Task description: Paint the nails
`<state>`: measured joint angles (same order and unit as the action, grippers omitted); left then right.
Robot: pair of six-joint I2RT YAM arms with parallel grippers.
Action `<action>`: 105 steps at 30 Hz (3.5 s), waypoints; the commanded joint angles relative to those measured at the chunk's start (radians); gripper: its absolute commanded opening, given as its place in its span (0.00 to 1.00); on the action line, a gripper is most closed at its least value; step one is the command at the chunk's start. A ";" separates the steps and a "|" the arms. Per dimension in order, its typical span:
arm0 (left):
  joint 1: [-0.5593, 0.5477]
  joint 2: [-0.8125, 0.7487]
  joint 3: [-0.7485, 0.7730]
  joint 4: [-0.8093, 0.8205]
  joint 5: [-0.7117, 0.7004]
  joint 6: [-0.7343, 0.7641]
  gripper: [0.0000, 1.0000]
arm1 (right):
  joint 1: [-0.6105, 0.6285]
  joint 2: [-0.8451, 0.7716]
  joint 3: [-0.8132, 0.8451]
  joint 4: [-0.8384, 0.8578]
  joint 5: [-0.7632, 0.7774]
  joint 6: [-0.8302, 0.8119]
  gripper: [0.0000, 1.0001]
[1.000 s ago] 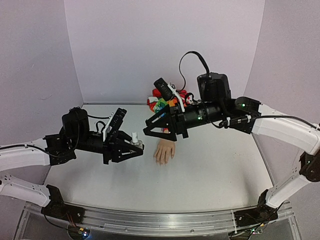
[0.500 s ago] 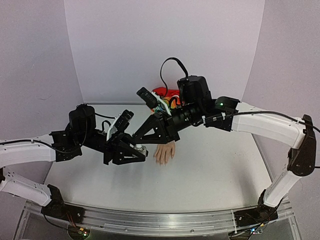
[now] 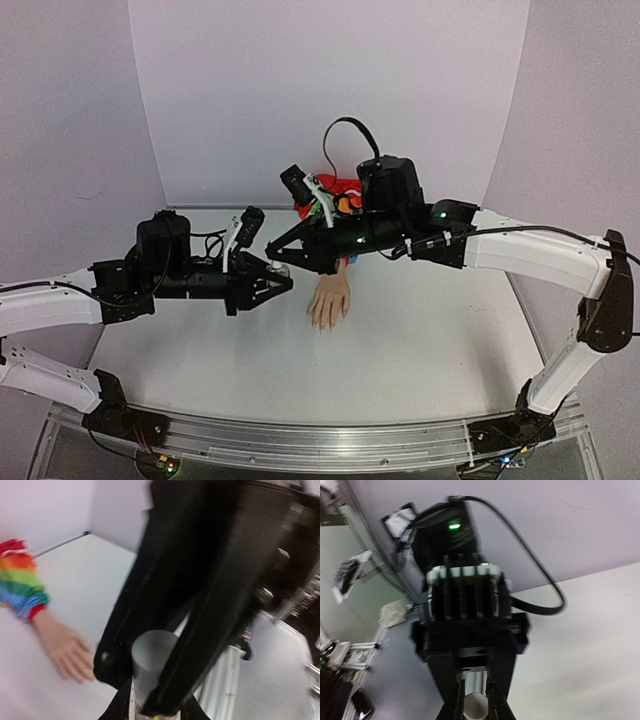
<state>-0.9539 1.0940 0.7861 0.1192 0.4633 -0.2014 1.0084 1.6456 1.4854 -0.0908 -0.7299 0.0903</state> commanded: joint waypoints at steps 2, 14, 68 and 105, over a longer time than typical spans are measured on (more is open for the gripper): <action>0.027 0.114 0.215 -0.220 -0.920 -0.025 0.00 | 0.216 0.128 0.194 -0.342 1.294 0.178 0.00; 0.025 -0.026 -0.012 0.074 -0.464 0.068 0.00 | 0.193 0.041 0.161 -0.209 0.736 0.134 0.60; 0.025 0.020 0.083 -0.084 -0.803 0.028 0.00 | 0.289 0.120 0.245 -0.280 1.329 0.229 0.00; 0.025 0.023 0.026 0.136 0.488 0.063 0.00 | 0.027 0.043 0.149 -0.155 -0.333 -0.029 0.38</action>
<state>-0.9283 1.1087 0.7475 0.2341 0.9219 -0.1352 1.0328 1.6691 1.5696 -0.2673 -1.0055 0.0603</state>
